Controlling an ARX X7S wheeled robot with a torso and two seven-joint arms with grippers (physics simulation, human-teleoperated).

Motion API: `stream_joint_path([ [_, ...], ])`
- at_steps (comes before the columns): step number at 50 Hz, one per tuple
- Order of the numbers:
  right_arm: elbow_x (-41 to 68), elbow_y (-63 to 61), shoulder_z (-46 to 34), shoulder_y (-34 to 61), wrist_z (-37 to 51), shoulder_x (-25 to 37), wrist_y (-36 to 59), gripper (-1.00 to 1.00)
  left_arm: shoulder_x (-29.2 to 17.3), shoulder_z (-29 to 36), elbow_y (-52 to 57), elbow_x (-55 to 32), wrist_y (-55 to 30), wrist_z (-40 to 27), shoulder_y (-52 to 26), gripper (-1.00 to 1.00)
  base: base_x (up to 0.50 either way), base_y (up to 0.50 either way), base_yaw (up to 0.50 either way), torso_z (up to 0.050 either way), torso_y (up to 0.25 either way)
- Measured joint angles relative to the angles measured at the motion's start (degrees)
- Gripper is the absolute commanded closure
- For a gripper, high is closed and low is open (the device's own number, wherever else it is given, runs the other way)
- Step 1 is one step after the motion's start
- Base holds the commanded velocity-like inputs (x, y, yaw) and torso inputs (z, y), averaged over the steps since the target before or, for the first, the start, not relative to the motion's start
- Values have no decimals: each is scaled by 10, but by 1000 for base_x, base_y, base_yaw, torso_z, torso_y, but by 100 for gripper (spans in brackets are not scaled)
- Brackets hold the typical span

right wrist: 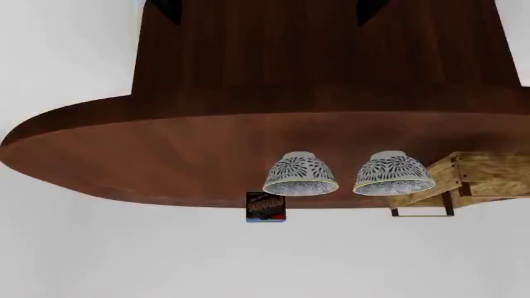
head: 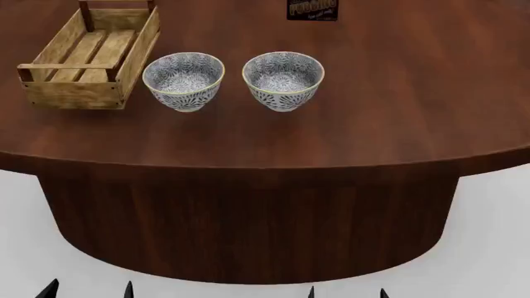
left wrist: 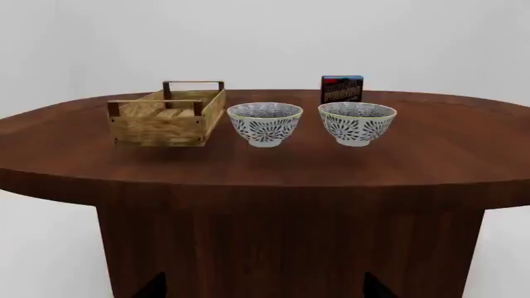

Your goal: Stack the left bowl on the right bowl and place them in the tray.

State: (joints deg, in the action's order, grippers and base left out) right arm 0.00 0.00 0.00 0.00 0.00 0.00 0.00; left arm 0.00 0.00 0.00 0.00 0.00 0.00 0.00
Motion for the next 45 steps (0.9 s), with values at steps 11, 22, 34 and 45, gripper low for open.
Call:
stream_joint_path([
  [11, 20, -14, -8, -3, 12, 14, 2, -100, -13, 14, 11, -14, -2, -13, 0, -100, 0, 0, 0, 0, 0],
  [22, 34, -59, -25, -13, 24, 29, 19, -100, -24, 23, 51, -41, -24, -24, 2, -100, 0, 0, 0, 0, 0],
  [34, 43, -206, -27, 18, 39, 61, 142, -100, -41, 31, 168, -77, -129, -39, -47, -100, 0, 0, 0, 0, 0],
  [45, 52, -346, -12, 59, 53, 90, 278, -100, -61, 18, 282, -112, -244, -62, -105, -100, 0, 0, 0, 0, 0],
])
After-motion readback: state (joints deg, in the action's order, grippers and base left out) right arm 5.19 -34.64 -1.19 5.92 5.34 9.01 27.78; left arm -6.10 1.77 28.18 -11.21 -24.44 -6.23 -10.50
